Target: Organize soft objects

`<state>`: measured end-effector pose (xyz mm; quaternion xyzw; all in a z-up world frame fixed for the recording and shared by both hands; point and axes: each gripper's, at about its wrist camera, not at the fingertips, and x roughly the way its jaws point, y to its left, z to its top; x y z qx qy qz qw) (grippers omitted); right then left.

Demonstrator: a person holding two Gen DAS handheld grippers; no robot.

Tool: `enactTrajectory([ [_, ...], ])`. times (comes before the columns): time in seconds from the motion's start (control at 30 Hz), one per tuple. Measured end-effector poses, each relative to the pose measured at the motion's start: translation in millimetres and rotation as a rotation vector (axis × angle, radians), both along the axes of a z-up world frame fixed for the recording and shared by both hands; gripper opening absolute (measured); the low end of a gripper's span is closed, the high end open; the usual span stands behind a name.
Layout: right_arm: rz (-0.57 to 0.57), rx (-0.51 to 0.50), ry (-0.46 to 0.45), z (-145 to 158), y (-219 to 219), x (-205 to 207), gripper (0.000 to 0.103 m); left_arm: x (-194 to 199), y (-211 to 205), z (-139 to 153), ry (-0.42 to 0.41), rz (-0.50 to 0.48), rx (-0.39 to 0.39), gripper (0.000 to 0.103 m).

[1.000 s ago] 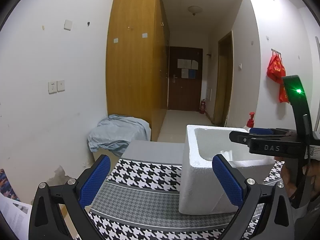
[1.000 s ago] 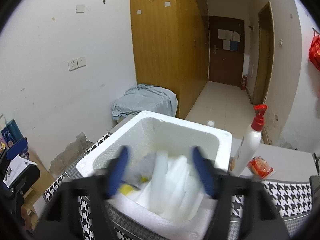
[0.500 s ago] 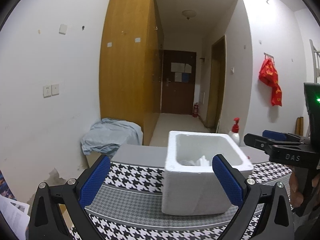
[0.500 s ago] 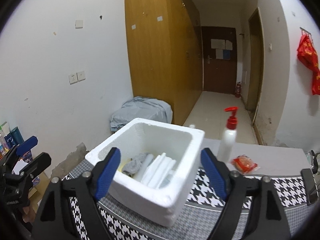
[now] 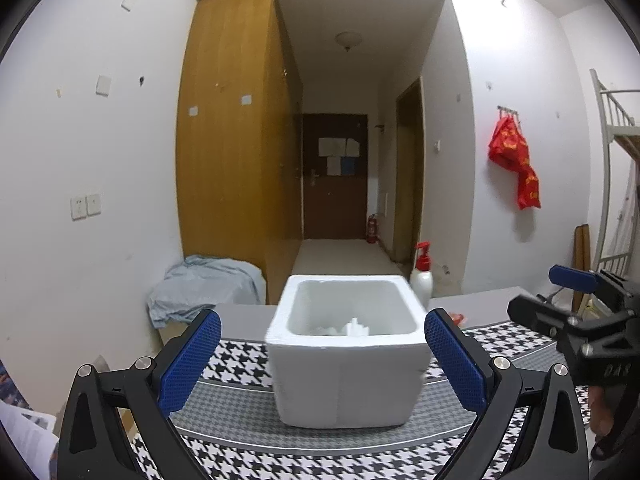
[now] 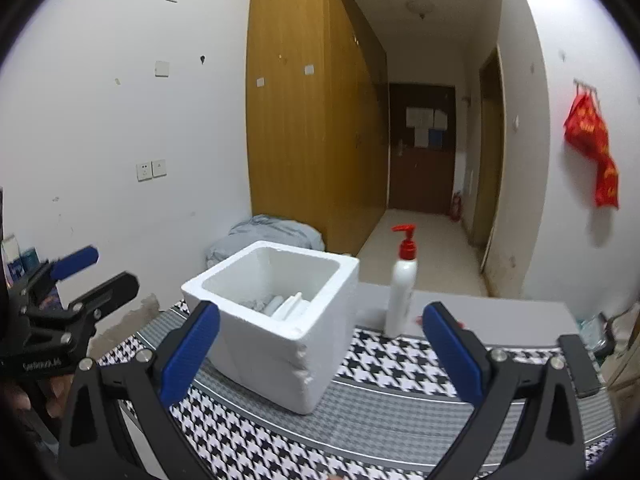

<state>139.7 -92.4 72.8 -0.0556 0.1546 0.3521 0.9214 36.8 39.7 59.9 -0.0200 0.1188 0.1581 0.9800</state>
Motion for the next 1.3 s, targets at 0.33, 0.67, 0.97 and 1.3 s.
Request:
enactTrajectory([
  [0.33, -0.026, 0.063, -0.032, -12.3, -40.1, -28.0, 0.103, -17.3, -28.2, -3.9, -0.06, -0.064, -0.003, 0.102],
  [0.67, -0.121, 0.074, -0.063, -40.2, -57.3, -40.8, 0.103, -15.8, -38.8, -28.1, -0.06, -0.084, 0.007, 0.102],
  [0.97, -0.142, 0.119, -0.054, -62.8, -74.4, -44.4, 0.103, -23.0, -38.1, -50.4, -0.077, -0.028, 0.035, 0.102],
  [1.3, -0.145, 0.089, -0.046, -79.2, -73.4, -46.9, 0.103, -28.6, -38.8, -65.2, -0.058, -0.022, 0.038, 0.102],
])
